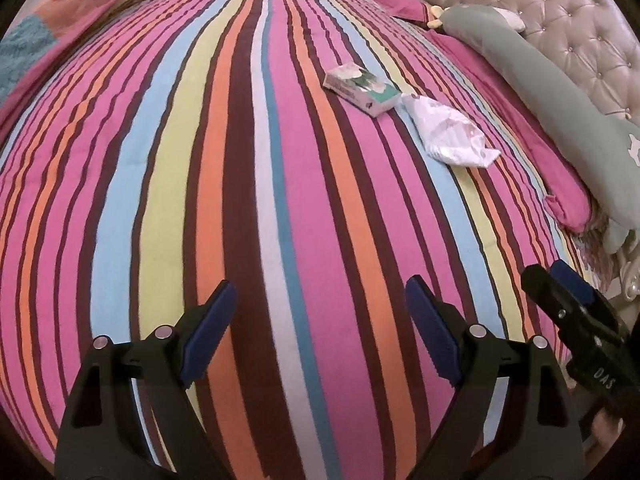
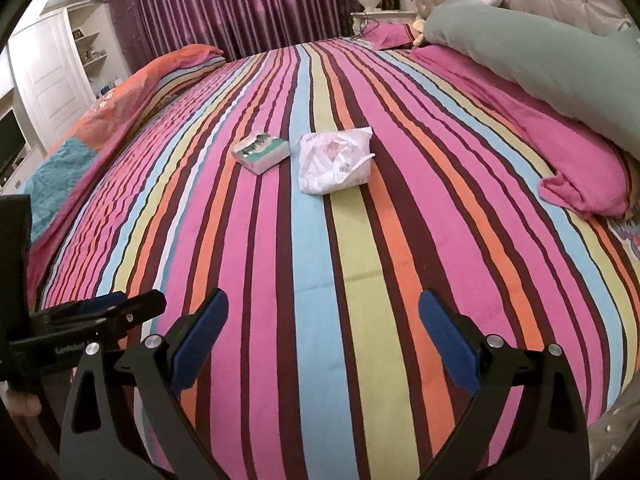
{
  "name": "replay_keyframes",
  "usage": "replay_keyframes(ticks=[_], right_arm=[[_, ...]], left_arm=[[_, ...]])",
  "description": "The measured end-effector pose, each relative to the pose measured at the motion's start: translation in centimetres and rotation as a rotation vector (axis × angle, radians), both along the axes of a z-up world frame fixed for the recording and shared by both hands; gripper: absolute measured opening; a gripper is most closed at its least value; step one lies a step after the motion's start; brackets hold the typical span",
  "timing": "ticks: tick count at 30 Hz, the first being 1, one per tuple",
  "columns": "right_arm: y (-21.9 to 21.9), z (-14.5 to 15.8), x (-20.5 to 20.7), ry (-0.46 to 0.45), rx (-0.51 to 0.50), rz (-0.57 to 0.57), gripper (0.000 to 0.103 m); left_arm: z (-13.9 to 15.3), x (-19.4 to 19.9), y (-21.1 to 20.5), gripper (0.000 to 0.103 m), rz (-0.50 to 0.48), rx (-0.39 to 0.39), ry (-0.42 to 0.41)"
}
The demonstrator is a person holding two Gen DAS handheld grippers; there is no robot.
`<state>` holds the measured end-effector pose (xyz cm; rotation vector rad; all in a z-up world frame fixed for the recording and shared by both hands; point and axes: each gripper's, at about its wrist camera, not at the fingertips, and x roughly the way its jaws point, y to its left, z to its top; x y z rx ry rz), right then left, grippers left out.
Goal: Collect trash
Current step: 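Raise both tools back toward the tissue pack and packet on the bed, then grasp the green tissue pack with the left tool while the right tool grasps the white packet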
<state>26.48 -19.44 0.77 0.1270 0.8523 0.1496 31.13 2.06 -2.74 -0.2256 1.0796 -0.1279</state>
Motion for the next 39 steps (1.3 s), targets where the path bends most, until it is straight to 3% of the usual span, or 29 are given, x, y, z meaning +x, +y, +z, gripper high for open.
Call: replay_keyframes(ticks=[7,22,39], right_arm=[[-0.3,0.0,2.4,-0.024,-0.049,0.013,0.092],[0.9,-1.4,8.1,-0.024,-0.111,0.083,0.092],[1.6,-2.4,12.2,-0.012,-0.126,0.119,0.092]], left_arm=[[0.0,3.8,-0.3,0.084,0.005,-0.03,0.017],[-0.3,13.4,-0.5,0.084,0.132,-0.152,0.108],[-0.7,21.4,-3.1,0.084,0.192,-0.176,0.195]])
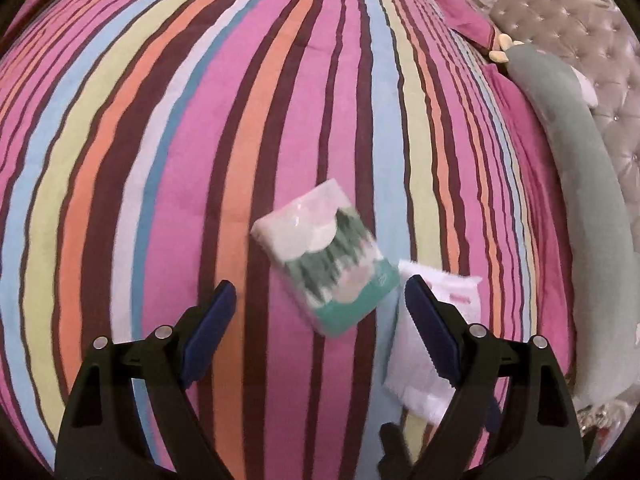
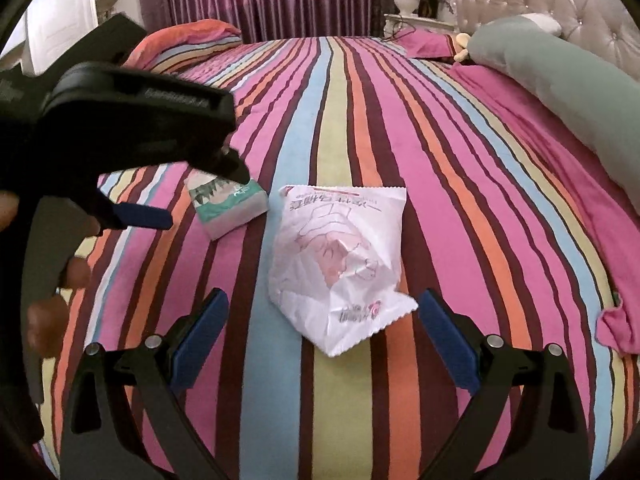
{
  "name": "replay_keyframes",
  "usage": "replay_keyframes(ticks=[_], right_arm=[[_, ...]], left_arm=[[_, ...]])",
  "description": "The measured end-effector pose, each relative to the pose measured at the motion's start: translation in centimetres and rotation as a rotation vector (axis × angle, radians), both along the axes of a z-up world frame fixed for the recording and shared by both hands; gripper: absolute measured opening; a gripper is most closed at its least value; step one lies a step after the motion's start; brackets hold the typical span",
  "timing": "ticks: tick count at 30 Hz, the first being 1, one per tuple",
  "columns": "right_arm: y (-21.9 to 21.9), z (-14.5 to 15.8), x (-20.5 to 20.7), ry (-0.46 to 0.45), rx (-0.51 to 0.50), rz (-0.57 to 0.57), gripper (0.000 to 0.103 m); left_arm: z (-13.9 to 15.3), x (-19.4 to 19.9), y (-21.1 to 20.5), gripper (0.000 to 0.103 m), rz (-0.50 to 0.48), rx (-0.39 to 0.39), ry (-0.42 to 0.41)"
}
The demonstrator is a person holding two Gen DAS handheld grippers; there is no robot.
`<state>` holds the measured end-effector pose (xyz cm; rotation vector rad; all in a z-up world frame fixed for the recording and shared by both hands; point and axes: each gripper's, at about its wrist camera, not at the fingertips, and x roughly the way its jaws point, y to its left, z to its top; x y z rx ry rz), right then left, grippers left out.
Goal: Collect trash
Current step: 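Grasp the green tissue pack with the left tool while the right tool grasps the white packet, then carry tissue pack and white packet down over the wastebasket with both tools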
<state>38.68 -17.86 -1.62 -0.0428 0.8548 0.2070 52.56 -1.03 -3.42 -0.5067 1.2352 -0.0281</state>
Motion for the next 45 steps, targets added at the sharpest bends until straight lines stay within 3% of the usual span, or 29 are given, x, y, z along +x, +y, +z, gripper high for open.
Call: replay_keyframes(ticks=[6,20,25,27,29,32,45], right_arm=[[-0.2,-0.4,0.6,0.002,-0.003,0.02,0.092],[0.5,-1.9,3.2,0.061,-0.014,0.014,0.092],[0.3,-2.2,3.2,0.075,-0.012,0.006,0.09],[0.2,-2.2,3.0,0.073,-0.021,-0.004,0.086],[0.0,-2.1,2.8,0.067,-0.02,-0.018,0.074],[-0.1,-1.9,2.4,0.063,-0.024,-0.026,0.065],[-1.7,0.0,-1.6,0.08,0.078,-0.078,0.063]], left_arm=[[-0.9,1.7,-0.7,0.084,0.026,-0.013,0.042],[-1.1,2.3,-2.7,0.084,0.023,0.142,0.03],[-1.1,1.7,-3.1,0.069,-0.009,0.222,-0.011],[-1.0,1.4,-3.0,0.064,-0.013,0.239,-0.026],[-0.9,1.2,-2.9,0.061,-0.016,0.248,-0.04],[-0.8,0.8,-2.9,0.058,-0.036,0.271,-0.061],[0.6,-4.8,-0.5,0.057,-0.072,0.294,-0.104]])
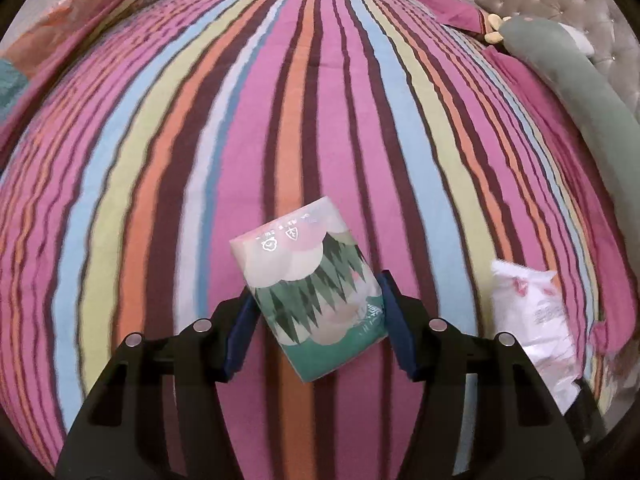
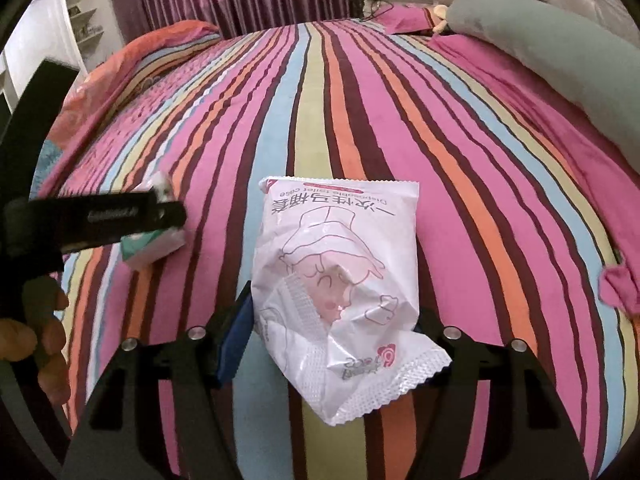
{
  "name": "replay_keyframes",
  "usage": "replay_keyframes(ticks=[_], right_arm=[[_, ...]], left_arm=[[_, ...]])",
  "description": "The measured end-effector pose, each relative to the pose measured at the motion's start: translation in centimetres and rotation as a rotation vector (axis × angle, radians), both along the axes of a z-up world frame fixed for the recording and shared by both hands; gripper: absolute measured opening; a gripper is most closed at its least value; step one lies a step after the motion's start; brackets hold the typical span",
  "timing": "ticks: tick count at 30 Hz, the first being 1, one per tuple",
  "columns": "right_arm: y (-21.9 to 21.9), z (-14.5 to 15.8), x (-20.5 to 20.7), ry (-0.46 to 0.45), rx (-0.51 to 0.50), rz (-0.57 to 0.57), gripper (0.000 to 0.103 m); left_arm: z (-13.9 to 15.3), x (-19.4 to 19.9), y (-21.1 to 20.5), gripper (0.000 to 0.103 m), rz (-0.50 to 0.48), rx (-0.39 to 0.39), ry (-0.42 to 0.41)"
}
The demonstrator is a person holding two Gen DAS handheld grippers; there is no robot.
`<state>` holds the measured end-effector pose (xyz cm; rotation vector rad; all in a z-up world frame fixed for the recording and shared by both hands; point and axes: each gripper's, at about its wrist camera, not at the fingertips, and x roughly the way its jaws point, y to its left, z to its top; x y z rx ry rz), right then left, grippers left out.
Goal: Collect trash
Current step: 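Carry tissue pack and white packet down over the wastebasket with both tools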
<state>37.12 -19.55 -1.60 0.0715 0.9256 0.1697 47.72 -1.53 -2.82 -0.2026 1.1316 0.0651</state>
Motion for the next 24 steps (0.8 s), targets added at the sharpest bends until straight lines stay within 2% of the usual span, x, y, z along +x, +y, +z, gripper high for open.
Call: replay_keyframes(ticks=[15,24], right_arm=[[-0.1,2.8,-8.5,-0.02,0.074,-0.012,0.063],[-0.1,3.4,-13.4,-0.018,0.128,-0.014,0.063]], left_arm=[[4.4,-11.2,2.3,0.057,-0.026,0.011,-0.066],[5.1,-17.5,3.4,0.057,-0.033,-0.001,-0.074]])
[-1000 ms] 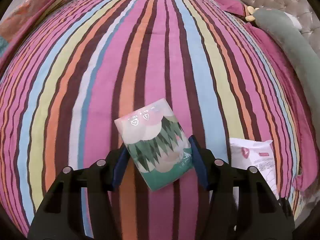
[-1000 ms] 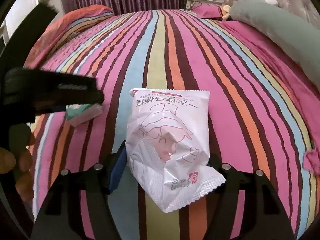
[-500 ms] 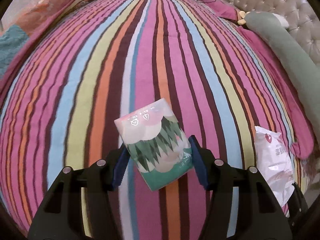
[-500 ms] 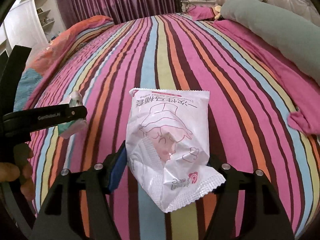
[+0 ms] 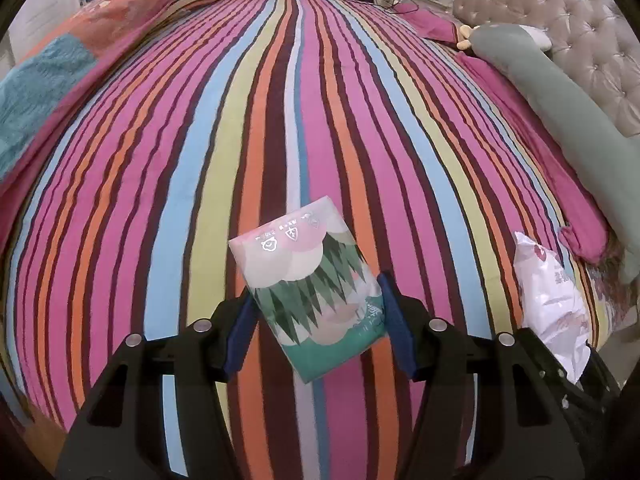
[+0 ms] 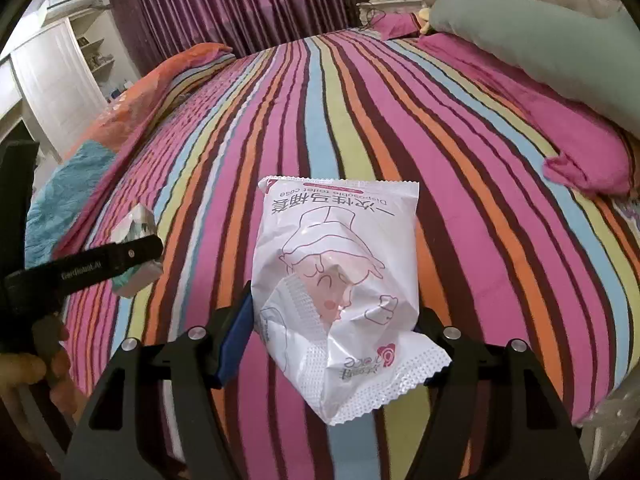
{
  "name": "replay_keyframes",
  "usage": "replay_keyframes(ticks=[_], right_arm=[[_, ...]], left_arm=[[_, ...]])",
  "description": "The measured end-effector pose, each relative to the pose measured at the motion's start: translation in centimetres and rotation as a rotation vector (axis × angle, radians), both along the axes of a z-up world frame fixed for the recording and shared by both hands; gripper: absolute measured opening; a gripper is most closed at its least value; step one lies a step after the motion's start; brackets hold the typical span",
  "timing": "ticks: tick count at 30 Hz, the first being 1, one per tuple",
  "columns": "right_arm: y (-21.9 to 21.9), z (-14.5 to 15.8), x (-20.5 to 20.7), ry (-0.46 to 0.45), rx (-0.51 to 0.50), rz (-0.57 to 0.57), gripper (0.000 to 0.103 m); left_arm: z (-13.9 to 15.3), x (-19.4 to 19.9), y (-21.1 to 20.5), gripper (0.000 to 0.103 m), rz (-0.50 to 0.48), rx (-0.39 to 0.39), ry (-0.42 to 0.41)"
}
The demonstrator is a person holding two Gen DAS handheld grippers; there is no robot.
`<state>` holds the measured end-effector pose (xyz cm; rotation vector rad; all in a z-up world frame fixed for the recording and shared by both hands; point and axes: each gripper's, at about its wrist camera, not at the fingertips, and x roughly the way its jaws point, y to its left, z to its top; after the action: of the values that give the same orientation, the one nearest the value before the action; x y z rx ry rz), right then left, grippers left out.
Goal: Collect trash
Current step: 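Carry tissue pack and white packet down over the wastebasket with both tools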
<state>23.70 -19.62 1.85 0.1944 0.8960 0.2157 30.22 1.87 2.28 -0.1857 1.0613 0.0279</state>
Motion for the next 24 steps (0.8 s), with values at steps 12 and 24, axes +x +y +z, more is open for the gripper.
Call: replay_keyframes(ticks=[12,24], right_arm=[[0.0,0.4,-6.1,0.002,-0.001,0.02,0.063],[0.3,-0.2,-11.4,0.028,-0.025,0.043,0.063]], left_arm=[[0.1,-9.0,1.5,0.057,-0.029,-0.017,-0.01],[-0.9,-16.4,1.3,0.057,-0.079,0.003,-0.003]])
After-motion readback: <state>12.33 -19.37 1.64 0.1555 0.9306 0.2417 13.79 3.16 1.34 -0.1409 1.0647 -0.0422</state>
